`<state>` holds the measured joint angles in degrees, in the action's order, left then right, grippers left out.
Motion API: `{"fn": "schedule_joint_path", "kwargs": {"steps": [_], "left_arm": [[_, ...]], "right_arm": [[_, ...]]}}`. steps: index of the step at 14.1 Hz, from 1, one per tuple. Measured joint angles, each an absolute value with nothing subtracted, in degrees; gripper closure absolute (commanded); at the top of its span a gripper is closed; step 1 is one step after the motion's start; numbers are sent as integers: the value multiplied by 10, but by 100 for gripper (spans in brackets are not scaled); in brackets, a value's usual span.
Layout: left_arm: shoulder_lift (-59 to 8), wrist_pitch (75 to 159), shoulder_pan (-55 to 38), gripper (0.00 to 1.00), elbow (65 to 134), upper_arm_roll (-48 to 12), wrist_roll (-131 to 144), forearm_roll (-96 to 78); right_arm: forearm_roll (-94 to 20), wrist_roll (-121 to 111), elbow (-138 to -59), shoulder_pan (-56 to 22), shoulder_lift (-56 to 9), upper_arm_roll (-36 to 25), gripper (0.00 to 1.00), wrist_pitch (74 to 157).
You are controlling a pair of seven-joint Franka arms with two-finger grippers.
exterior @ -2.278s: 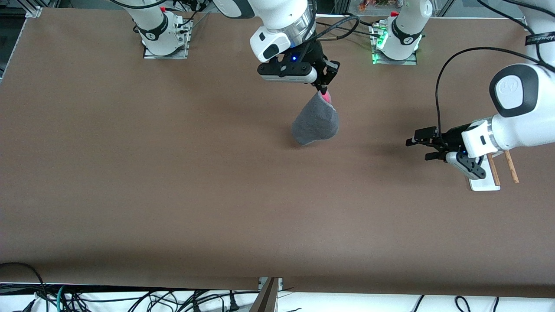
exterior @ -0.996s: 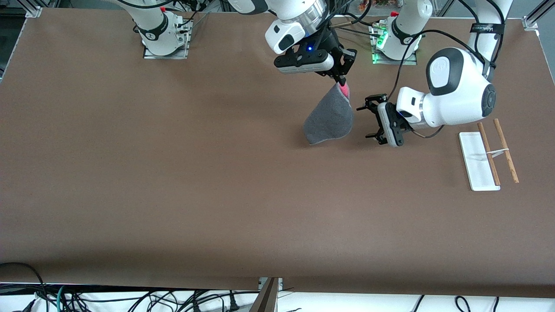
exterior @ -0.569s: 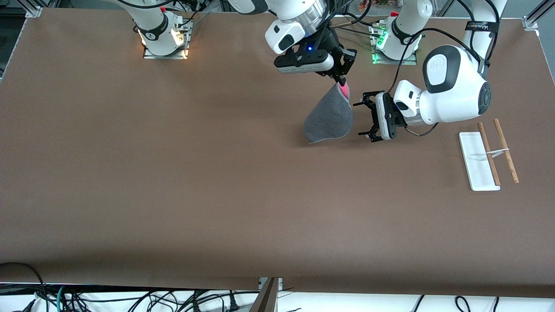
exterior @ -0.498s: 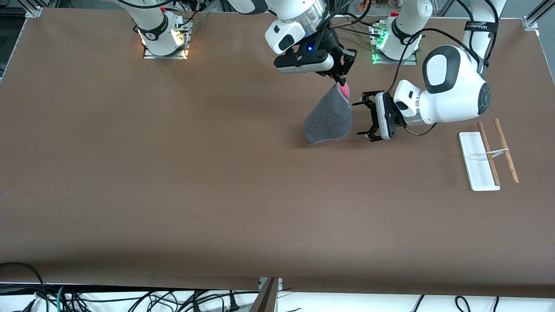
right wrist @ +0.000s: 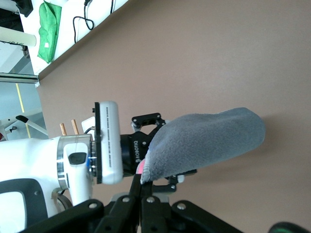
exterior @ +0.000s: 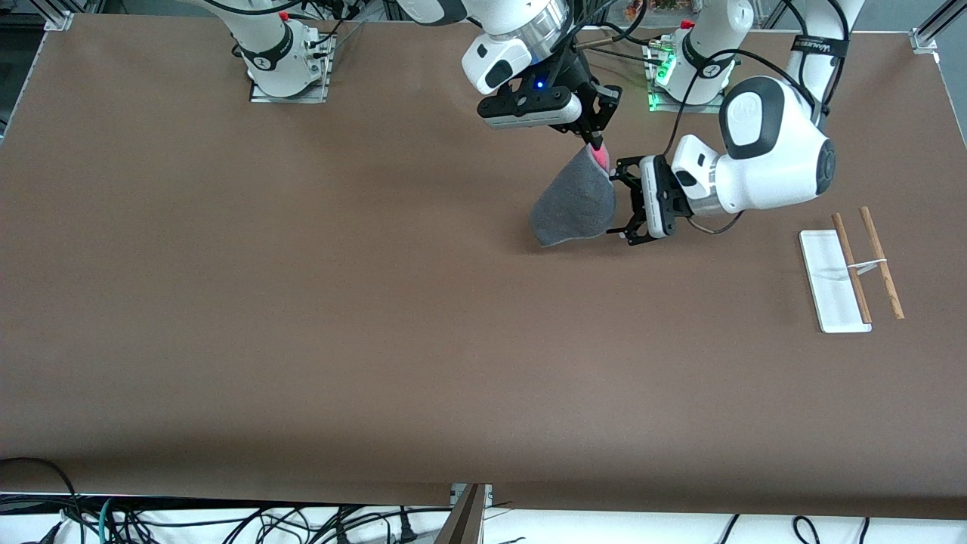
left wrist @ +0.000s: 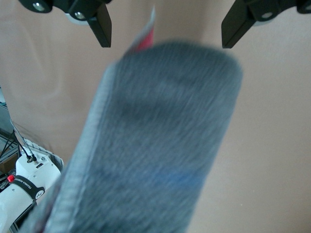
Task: Pass towel and hang on rack
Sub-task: 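Grasp the hanging towel with the left gripper beside the right gripper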
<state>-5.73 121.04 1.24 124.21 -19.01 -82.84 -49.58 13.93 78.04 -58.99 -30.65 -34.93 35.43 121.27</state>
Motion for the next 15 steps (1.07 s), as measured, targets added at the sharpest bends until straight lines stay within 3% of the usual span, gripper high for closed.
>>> {"fn": "schedule_joint_path", "kwargs": {"steps": [1,2,4,6,15], "left_arm": [[-57,1218,12,2,1242,-199,-828,-497],[-57,1221,12,10,1242,-204,-828,-497],[-57,1222,12,50,1242,-205,-830,-497],[-57,1222,12,100,1242,-207,-837,-497],[-57,1223,15,100,1245,-209,-837,-497]], "right_arm": [[139,780,-590,-306,-349,354,100,1213],[139,780,-590,-306,-349,354,100,1213],[139,780,-590,-306,-349,354,100,1213],[139,780,-590,-306,-349,354,100,1213],[139,780,-590,-306,-349,354,100,1213]]}}
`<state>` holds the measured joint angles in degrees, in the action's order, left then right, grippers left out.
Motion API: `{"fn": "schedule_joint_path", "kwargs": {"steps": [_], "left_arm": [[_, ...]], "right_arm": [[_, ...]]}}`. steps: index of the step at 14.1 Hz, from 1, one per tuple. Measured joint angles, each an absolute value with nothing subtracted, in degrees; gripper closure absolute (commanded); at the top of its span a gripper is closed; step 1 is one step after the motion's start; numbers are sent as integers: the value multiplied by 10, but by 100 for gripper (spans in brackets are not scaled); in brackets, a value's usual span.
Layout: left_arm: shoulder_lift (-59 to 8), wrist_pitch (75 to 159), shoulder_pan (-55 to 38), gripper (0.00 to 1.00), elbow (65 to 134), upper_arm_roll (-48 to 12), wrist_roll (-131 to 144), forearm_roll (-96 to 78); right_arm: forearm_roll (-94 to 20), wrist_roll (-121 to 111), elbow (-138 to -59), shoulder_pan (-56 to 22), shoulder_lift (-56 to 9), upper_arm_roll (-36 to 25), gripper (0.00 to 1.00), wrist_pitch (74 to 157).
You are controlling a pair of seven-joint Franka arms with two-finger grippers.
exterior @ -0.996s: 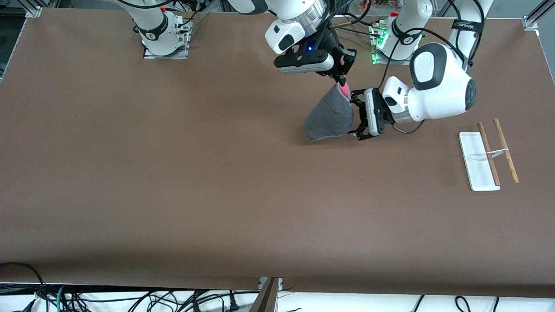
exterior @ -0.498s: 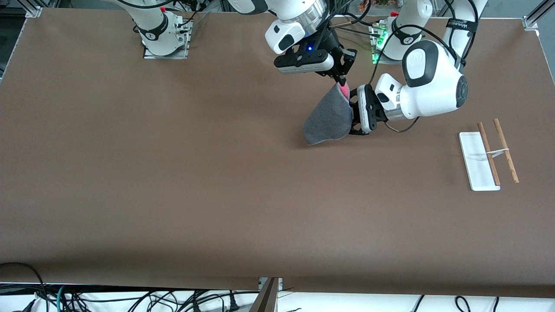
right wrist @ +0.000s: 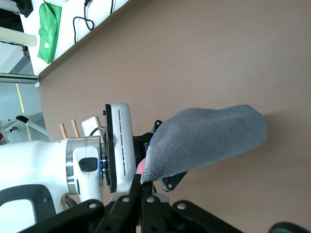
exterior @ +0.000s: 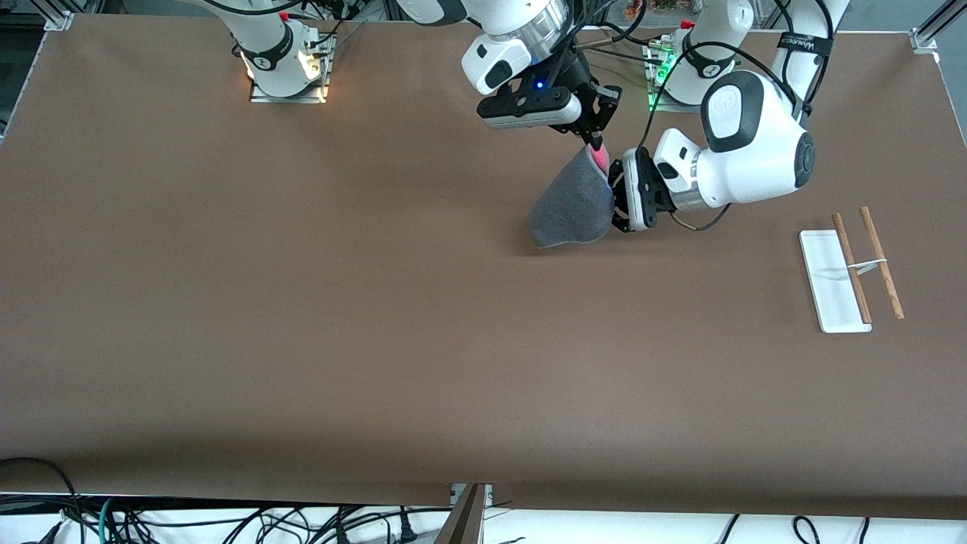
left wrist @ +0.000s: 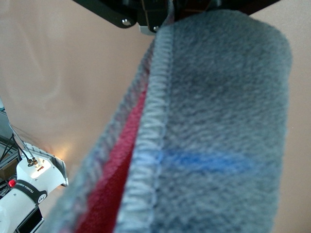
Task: Pass towel and hang on rack
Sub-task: 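Grasp the hanging towel with the left gripper beside the right gripper, then open the right gripper while the left gripper pulls the towel away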
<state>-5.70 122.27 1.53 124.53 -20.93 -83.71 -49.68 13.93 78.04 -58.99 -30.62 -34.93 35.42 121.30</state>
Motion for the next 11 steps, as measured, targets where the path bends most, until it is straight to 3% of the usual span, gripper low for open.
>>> {"fn": "schedule_joint_path", "kwargs": {"steps": [3,4,6,11], "left_arm": [[-57,1223,16,100,1245,-209,-836,-497],[-57,1223,16,100,1245,-209,-836,-497],[-56,1223,17,100,1245,-209,-835,-497],[-45,1217,19,100,1245,-209,-812,-493]], "right_arm": [[139,780,-590,-306,-349,354,100,1213],[139,780,-590,-306,-349,354,78,1213],[139,781,-590,-306,-349,354,1,1213],[163,780,-590,-306,-349,353,0,1213]]}}
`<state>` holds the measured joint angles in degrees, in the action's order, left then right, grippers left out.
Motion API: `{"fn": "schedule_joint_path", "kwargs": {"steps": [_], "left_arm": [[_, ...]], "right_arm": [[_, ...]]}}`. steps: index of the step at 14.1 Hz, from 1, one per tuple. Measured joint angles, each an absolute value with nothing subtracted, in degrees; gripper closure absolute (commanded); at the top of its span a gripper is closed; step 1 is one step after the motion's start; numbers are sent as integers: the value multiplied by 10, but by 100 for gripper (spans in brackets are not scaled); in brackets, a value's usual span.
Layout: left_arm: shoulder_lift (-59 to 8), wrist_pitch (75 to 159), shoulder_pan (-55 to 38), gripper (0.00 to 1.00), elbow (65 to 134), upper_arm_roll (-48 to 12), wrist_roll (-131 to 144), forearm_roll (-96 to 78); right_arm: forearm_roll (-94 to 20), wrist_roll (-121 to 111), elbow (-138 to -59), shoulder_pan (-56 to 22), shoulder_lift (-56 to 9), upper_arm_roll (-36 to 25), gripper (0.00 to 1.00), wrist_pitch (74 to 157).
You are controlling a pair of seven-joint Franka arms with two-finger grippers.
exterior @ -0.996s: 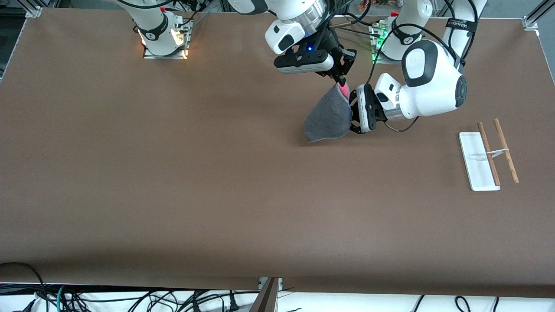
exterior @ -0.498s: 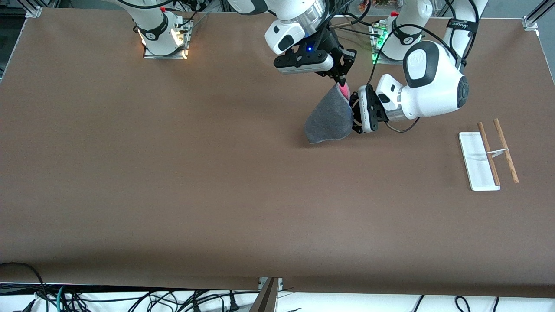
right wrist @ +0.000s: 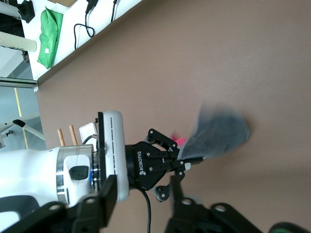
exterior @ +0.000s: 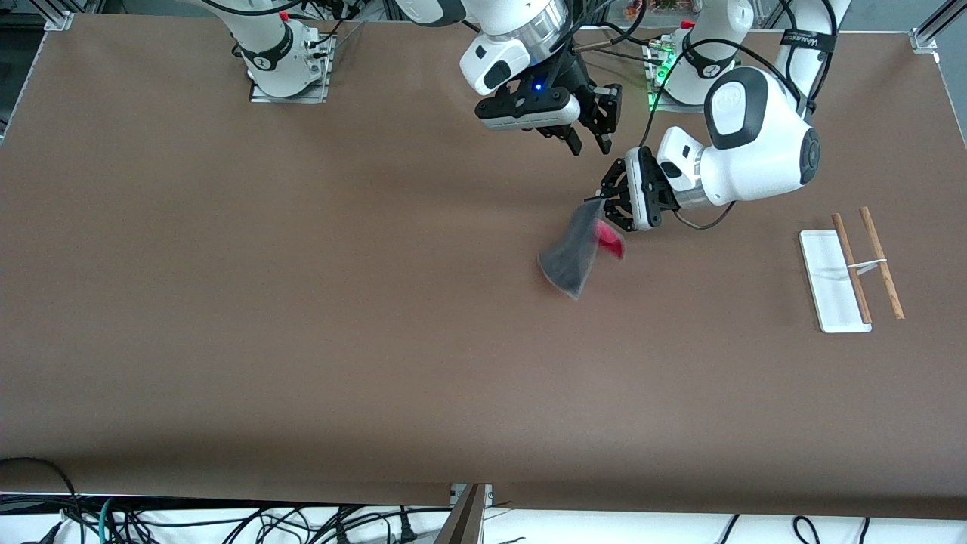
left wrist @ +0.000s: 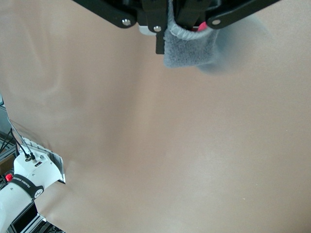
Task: Pass towel and hang on rack
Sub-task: 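Open the right gripper while the left gripper pulls the towel away, then carry the towel with the left gripper over the wooden rods while the right gripper retracts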
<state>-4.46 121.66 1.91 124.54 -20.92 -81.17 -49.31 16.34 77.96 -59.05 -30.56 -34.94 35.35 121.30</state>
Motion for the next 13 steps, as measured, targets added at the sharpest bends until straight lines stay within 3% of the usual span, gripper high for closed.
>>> {"fn": "schedule_joint_path", "kwargs": {"steps": [6,13], "left_arm": [[-9,1136,97,100,1245,-207,-758,-402],[-17,1038,282,100,1211,-201,-791,-240]], "right_arm": [[164,779,-590,-294,-349,352,0,1203],[166,620,-588,-212,-341,349,0,996]]}}
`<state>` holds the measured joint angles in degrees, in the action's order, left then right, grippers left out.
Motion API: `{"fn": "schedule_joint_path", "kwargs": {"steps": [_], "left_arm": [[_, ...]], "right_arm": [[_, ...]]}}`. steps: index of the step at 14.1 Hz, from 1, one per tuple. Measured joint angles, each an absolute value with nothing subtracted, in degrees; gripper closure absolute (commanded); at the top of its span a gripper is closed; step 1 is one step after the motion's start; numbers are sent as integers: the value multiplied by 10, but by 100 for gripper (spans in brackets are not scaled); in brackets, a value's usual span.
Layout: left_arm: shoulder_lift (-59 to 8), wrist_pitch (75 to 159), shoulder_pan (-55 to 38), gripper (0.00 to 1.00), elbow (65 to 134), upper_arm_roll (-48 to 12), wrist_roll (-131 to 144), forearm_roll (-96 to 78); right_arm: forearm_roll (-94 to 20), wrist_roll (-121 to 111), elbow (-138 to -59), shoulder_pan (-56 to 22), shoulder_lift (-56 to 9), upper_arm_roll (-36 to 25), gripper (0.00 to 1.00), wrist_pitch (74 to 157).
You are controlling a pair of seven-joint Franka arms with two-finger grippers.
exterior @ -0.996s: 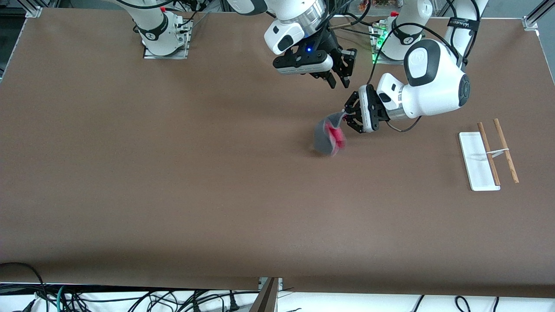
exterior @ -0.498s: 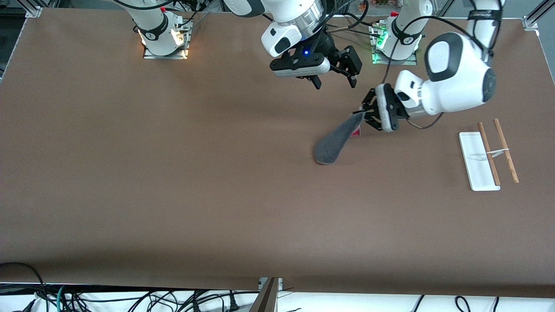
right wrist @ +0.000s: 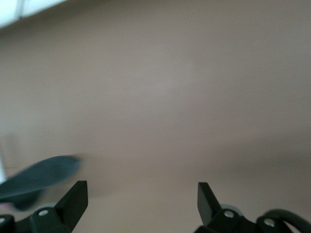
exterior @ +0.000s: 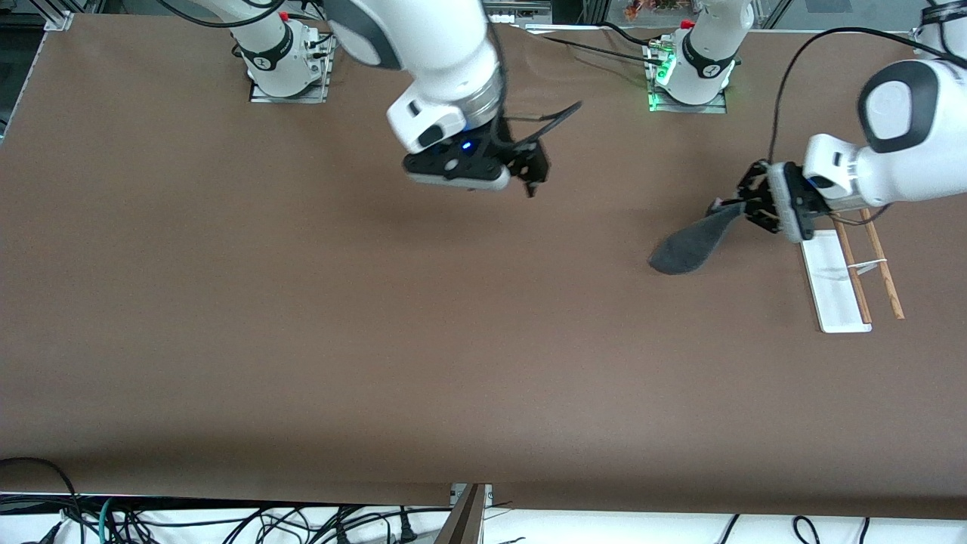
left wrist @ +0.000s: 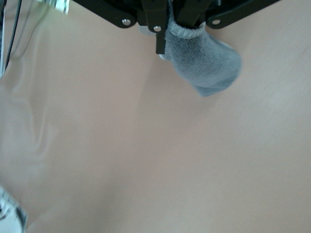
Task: Pass towel and hang on rack
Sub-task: 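Carry the towel with the left gripper over the wooden rods while the right gripper retracts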
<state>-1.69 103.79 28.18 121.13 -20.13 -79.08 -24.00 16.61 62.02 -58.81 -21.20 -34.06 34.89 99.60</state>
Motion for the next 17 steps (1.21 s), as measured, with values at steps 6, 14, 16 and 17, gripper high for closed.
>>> {"fn": "schedule_joint_path", "kwargs": {"steps": [6,14,16,17], "left_arm": [[-120,975,403,100,1117,-199,-892,-152],[-207,863,476,100,949,-199,-951,-80],[-218,842,480,100,916,-199,-955,-71],[-223,832,481,100,900,-199,-960,-66]], "right_arm": [[148,322,-633,-77,-260,306,0,842],[63,48,-719,-2,-128,95,0,754],[51,41,-745,16,-96,70,0,750],[47,32,-757,19,-83,55,0,750]]}}
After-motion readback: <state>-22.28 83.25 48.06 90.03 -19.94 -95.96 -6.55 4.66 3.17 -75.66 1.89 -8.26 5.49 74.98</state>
